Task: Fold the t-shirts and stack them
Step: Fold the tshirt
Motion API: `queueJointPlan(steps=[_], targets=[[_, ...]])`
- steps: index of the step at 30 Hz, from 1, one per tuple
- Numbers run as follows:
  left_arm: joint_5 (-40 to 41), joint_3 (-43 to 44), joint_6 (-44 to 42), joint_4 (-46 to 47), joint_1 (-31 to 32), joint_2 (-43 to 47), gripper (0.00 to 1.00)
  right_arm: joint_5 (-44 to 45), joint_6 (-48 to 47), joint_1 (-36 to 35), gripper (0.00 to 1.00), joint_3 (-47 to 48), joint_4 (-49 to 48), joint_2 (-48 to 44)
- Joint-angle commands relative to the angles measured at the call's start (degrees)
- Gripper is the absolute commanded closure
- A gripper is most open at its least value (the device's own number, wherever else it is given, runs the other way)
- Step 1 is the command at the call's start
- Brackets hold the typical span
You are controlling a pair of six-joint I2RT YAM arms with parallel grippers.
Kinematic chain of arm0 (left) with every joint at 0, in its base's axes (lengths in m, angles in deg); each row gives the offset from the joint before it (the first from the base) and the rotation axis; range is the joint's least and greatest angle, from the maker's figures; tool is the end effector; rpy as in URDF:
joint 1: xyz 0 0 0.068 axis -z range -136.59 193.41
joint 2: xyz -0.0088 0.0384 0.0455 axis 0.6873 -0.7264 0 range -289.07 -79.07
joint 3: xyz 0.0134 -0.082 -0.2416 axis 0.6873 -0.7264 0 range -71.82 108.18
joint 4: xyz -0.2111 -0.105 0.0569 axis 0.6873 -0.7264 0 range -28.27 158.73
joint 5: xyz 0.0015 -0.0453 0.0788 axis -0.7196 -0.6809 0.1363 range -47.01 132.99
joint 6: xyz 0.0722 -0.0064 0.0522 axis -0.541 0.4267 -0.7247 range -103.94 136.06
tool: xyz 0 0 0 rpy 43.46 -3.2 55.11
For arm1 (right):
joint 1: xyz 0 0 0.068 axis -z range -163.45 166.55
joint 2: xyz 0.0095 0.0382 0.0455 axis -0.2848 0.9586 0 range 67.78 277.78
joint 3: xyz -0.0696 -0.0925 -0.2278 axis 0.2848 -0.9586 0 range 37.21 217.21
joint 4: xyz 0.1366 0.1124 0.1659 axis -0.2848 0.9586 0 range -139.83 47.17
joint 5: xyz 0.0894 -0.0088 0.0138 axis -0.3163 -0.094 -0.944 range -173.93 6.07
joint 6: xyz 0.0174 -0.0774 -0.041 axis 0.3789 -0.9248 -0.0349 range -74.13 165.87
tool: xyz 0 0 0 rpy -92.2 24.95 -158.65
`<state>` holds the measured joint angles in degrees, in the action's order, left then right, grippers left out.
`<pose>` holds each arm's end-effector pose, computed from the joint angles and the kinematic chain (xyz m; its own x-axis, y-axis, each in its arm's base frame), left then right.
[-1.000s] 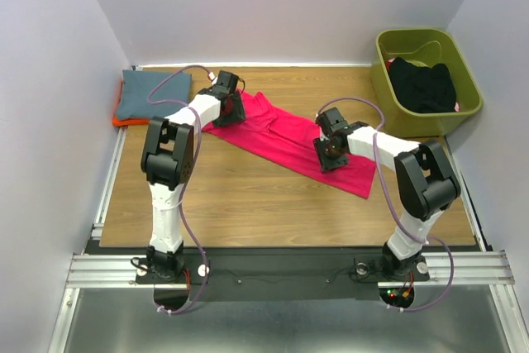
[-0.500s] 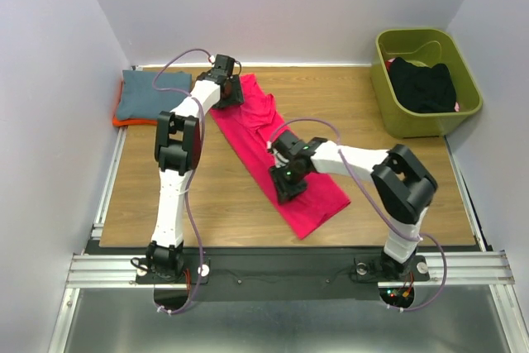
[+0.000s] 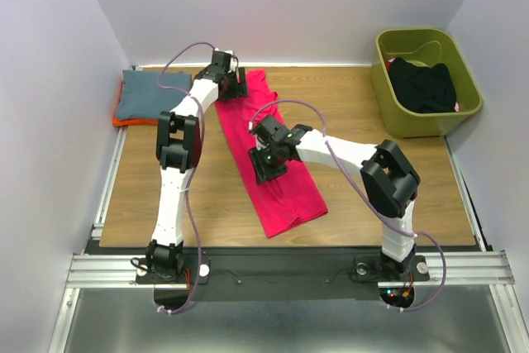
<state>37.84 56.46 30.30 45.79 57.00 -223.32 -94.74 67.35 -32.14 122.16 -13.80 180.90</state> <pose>0.5539 -0.1411 0.1569 -0.6659 -0.0912 -0.7404 0.1423 0.9588 -0.2460 0.2589 0.3172 0.1496 -0.8430 -0.4143 -0.3430 -0.5190 0.7941 0.3164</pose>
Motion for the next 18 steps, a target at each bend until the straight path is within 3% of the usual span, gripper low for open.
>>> queueJointPlan(steps=[1,9,14,18], targets=[[-2.9,-9.6,1.0,6.5,-0.1,13.4,0.15,6.6,-1.5,5.3,0.53,-0.6,0.2,-7.2],[1.8,-32.7,5.3,7.5,3.1,33.2,0.20,5.9,-4.3,15.5,0.66,-11.4,0.1,-14.8],[3.9,-40.4,6.1,7.7,5.5,35.6,0.21,6.2,-5.8,17.4,0.69,-14.3,-0.4,-15.6],[4.2,-39.5,6.5,7.7,6.5,32.5,0.25,4.0,-5.6,17.4,0.74,-16.3,-1.5,-14.9]])
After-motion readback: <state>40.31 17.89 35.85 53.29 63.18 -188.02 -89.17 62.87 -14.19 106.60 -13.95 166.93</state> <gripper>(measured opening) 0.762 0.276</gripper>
